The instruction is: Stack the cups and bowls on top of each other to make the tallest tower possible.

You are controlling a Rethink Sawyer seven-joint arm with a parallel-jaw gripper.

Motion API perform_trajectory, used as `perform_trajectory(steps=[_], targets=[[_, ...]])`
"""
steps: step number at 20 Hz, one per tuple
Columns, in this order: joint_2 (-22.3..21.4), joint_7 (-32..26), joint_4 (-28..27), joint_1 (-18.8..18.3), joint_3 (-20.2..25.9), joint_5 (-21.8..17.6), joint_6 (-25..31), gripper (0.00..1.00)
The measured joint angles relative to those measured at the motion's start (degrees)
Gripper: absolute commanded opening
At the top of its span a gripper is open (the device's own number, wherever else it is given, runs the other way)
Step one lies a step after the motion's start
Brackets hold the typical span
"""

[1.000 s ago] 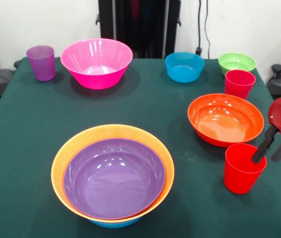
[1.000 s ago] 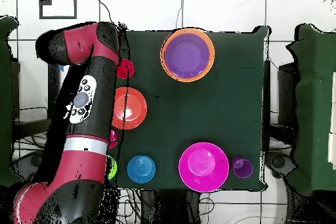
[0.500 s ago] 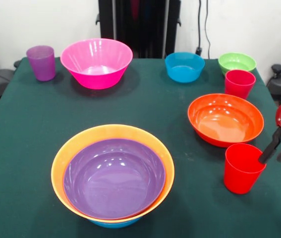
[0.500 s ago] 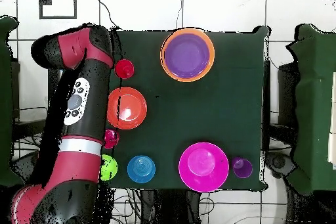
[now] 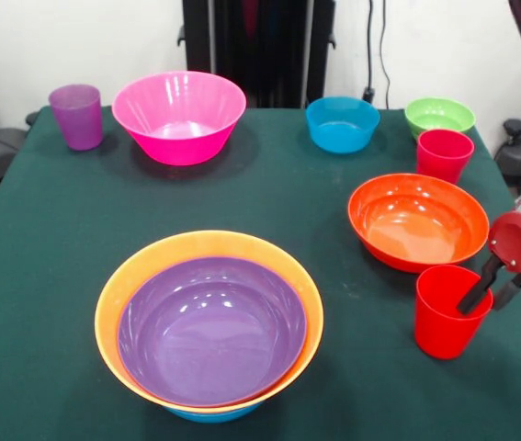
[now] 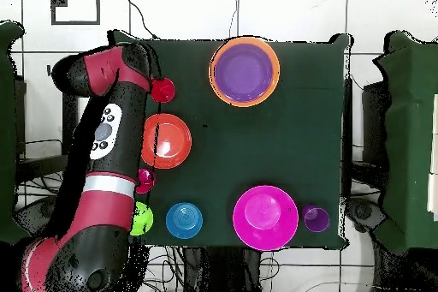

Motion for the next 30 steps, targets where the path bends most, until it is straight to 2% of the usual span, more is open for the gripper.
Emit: perform_trajectory(steps=[30], targets=[[1.49,1.08,1.16,0.0,-0.01,0.02,-0.49,1.0]])
